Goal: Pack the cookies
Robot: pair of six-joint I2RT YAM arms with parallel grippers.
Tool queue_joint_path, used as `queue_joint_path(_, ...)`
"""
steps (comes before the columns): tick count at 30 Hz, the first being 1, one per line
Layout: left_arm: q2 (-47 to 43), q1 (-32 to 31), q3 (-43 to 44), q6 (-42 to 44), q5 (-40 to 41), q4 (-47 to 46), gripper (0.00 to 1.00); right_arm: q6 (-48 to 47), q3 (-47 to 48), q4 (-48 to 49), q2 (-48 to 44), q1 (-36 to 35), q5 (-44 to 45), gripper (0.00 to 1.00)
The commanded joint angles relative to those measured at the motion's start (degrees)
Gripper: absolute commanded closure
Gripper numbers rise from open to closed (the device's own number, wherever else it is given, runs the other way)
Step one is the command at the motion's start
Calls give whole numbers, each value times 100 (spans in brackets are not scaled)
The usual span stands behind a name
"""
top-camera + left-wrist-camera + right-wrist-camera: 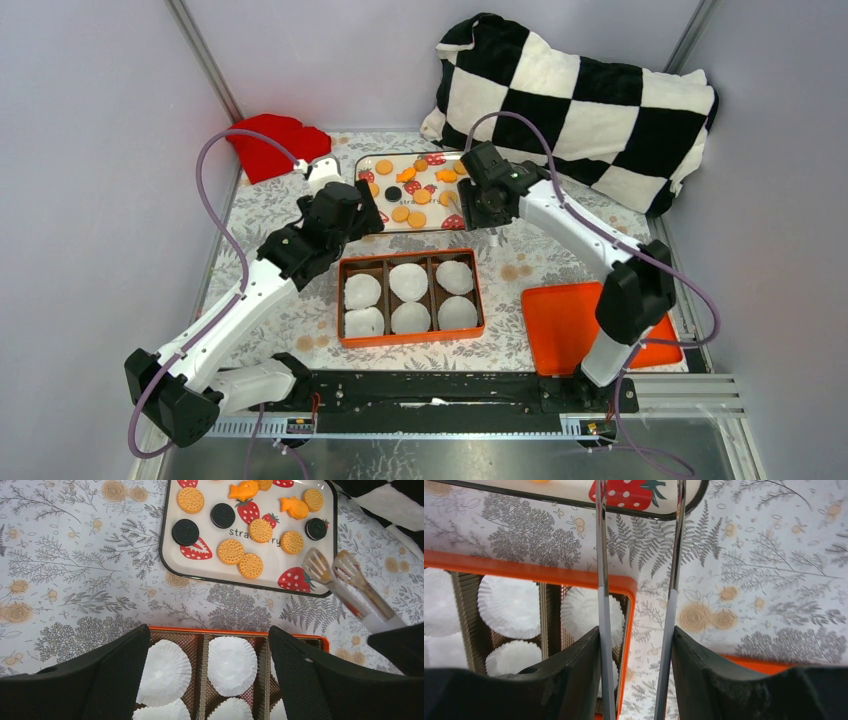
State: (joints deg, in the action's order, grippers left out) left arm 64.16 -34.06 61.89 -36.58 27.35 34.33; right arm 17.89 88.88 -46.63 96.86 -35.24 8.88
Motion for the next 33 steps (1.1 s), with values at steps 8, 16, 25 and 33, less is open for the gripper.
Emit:
queue_joint_path(8,14,-3,-75,-51,329,74,7,-154,453,660,1200,-53,-218,44)
queue_joint_path(16,5,-4,-110,-62,341,87,7,-112,687,702,1587,-53,-132,47)
queue_joint_path(25,-3,-4,-147,-111,247,91,7,-167,665,673,1457,-57,-20,91)
queue_joint_path(33,-116,-2,-156,-157,241,57,8,-241,779,452,1160,-53,272,100)
